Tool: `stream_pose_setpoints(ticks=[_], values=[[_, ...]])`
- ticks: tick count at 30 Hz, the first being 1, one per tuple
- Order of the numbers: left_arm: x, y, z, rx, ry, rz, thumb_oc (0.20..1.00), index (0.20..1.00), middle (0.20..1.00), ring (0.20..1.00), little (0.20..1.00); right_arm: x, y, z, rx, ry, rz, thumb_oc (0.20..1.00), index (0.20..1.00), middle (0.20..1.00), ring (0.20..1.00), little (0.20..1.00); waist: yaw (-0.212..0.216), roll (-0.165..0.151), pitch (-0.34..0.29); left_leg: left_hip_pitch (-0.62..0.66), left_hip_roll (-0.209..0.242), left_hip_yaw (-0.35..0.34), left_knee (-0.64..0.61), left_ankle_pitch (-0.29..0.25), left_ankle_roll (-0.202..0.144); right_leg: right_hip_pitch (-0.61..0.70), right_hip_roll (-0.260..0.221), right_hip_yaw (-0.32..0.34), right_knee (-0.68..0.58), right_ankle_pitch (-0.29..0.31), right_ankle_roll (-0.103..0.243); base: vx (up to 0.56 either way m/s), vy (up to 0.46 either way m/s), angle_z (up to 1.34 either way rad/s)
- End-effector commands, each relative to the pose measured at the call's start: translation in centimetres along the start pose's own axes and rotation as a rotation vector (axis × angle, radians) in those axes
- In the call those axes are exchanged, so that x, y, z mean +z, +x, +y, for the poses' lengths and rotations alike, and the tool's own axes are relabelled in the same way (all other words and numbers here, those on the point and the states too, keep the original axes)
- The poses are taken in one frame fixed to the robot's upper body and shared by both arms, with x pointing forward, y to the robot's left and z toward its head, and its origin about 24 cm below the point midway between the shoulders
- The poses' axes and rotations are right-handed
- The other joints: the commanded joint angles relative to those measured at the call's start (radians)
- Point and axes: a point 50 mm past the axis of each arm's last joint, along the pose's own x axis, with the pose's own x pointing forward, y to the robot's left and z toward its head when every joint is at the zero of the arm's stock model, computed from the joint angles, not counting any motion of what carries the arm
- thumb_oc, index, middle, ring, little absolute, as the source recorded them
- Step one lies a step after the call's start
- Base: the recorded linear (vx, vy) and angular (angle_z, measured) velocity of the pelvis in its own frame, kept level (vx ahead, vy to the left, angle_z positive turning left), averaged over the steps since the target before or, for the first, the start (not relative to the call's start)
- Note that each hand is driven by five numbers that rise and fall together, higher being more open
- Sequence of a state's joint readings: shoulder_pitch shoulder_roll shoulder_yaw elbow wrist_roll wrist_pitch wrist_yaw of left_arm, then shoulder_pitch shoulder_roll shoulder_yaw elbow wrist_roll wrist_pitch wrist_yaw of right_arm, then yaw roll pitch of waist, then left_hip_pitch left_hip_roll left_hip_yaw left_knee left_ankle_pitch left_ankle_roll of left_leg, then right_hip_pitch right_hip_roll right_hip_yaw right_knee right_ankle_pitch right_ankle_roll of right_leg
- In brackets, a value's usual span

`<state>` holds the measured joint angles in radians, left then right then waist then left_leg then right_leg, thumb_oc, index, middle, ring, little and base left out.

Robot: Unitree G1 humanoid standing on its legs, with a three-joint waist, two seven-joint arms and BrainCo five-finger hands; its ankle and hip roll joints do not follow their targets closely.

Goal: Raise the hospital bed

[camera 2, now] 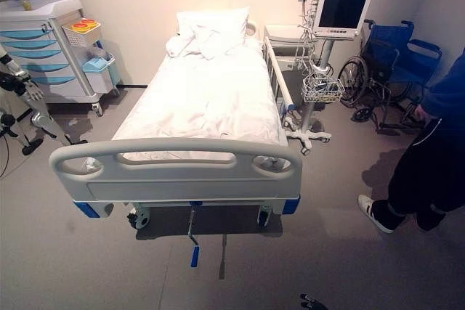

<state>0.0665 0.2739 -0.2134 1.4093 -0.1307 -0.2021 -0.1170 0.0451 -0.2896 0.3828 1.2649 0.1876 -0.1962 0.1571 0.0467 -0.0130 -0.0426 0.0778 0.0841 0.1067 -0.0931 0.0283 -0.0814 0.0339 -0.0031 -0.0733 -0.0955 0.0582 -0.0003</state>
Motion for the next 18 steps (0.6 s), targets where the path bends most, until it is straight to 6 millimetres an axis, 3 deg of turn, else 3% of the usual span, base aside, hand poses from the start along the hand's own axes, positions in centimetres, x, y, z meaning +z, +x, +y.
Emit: stream_pose_setpoints(ticks=[1,18], values=[[0.9,0.0,1.4,0.031,0.03,0.015,1.0,1.0,1.0,1.0,1.0,1.7,0.4,0.2,0.016,-0.024,-0.046,1.0,1.0,1.0,1.0,1.0,0.023,-0.033,0.02,0.073,-0.079,0.018,0.006,-0.077,0.034,0.062,-0.019,-0.026,0.072,-0.091,0.077,0.0,0.0,0.0],[0.0,-0.5,3.2,0.078,-0.015,0.049,1.0,1.0,1.0,1.0,1.0,1.4,0.4,0.4,0.03,-0.03,-0.039,1.0,1.0,1.0,1.0,1.0,0.019,-0.034,0.012,0.081,-0.078,0.021,0.006,-0.08,0.032,0.067,-0.017,-0.021,0.07,-0.091,0.077,0.0,0.0,0.0]])
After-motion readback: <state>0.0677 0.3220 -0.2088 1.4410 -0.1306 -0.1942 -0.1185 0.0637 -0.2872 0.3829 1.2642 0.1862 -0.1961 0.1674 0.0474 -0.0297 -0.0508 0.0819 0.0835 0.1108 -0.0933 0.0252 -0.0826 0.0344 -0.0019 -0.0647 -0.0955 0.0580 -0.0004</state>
